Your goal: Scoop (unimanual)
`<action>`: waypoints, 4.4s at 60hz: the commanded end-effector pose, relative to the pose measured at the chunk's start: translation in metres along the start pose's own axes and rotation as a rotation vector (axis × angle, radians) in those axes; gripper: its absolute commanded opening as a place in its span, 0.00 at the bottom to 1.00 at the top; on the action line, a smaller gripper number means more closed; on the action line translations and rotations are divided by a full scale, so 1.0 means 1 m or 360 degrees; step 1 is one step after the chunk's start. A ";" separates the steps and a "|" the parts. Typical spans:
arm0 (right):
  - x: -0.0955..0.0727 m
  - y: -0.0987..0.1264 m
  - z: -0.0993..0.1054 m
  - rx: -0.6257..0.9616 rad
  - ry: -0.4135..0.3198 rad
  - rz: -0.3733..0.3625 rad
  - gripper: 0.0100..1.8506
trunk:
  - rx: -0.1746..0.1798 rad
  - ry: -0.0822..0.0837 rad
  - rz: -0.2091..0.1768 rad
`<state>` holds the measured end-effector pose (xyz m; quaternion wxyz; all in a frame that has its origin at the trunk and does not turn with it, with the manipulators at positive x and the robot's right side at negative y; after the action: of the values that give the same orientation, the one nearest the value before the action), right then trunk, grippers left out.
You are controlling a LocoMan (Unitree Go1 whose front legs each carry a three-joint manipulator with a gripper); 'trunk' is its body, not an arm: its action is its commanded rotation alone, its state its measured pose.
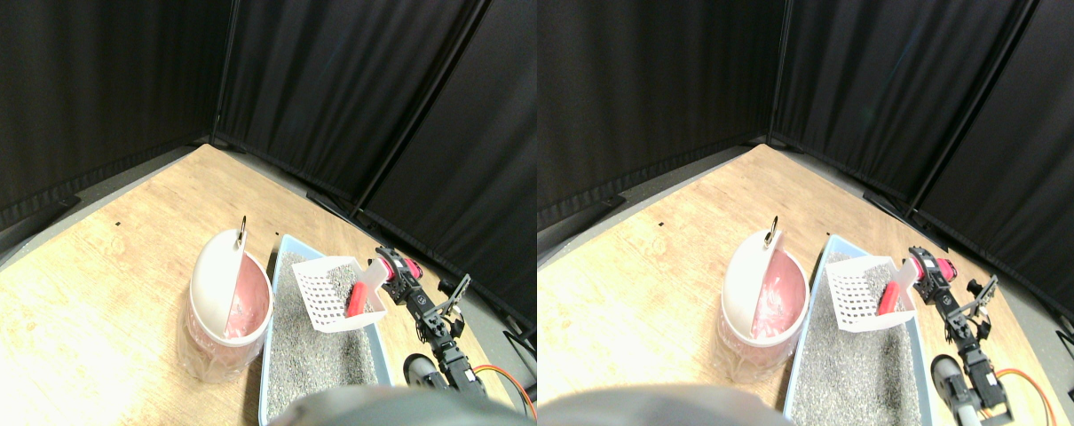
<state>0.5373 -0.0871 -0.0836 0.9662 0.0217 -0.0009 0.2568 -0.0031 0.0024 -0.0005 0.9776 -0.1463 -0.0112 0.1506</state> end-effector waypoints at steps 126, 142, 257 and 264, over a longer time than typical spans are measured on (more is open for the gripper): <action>0.042 0.062 0.008 -0.0359 0.0015 0.0299 0.02 | -0.0113 -0.0030 0.0233; 0.042 0.066 0.015 -0.0510 0.0079 0.0202 0.02 | -0.0116 -0.0034 0.0229; -0.007 -0.022 0.009 0.0055 -0.0307 -0.0268 0.02 | 0.0072 0.0047 -0.0035; -0.012 -0.041 -0.006 0.0155 -0.0383 -0.0339 0.02 | 0.0110 0.0064 -0.0076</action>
<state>0.5420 -0.1249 -0.0909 0.9821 0.0692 -0.0804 0.1555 -0.0013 -0.0035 -0.0018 0.9848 -0.1130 0.0054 0.1321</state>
